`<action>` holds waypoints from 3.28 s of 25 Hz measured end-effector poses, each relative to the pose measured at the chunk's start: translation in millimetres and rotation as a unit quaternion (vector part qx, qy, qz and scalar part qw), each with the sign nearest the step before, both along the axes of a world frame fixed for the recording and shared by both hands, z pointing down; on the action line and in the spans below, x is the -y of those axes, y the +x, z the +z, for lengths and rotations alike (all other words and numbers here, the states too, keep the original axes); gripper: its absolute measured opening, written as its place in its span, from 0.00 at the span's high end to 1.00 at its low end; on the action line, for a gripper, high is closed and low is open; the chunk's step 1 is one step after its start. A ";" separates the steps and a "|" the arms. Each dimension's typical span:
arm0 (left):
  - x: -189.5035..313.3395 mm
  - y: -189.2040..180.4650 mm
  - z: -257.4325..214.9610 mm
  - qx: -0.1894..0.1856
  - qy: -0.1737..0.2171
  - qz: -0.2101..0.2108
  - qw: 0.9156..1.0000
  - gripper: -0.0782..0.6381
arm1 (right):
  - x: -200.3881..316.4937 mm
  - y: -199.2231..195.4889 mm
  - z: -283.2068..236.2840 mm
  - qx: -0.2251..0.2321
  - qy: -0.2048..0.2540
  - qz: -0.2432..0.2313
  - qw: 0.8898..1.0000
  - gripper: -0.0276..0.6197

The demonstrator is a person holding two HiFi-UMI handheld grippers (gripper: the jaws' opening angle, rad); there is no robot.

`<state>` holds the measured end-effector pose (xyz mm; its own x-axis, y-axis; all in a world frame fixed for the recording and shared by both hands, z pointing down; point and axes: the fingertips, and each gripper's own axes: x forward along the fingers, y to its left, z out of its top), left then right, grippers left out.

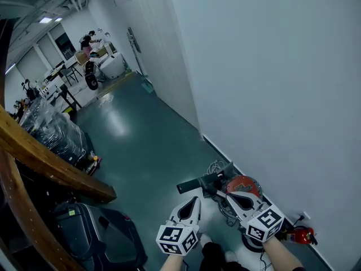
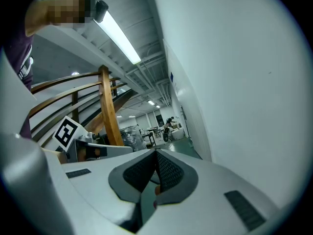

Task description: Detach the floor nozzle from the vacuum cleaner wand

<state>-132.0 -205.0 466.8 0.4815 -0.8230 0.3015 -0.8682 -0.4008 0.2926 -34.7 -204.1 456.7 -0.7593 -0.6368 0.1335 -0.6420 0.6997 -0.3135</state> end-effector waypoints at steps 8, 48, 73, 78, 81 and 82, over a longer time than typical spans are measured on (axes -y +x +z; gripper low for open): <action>31.4 -19.3 23.4 -0.011 -0.024 0.035 0.999 0.89 | 27.4 -14.6 18.2 -0.020 -0.013 0.035 0.999 0.93; 53.0 2.4 248.3 -0.122 -0.158 -0.038 0.979 0.87 | 55.3 -26.8 328.4 -0.283 0.012 -0.181 0.942 0.67; 109.2 29.0 274.9 -0.271 -0.187 -0.078 0.941 0.56 | 59.3 -34.7 334.6 -0.277 0.033 -0.180 0.943 0.71; 110.6 28.4 276.8 -0.276 -0.192 -0.077 0.939 0.63 | 59.9 -35.1 333.5 -0.279 0.031 -0.179 0.943 0.71; 109.7 29.9 274.0 -0.230 -0.184 -0.069 0.953 0.63 | 59.6 -35.0 338.4 -0.278 0.032 -0.175 0.944 0.71; 109.4 30.7 272.8 -0.211 -0.181 -0.065 0.958 0.63 | 59.9 -35.2 337.5 -0.279 0.030 -0.173 0.944 0.71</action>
<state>-101.3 -314.4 739.7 0.5236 -0.7629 0.3791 -0.6778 -0.1035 0.7279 -69.9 -264.0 794.2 -0.7462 -0.3823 0.5450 -0.4244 0.9039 0.0530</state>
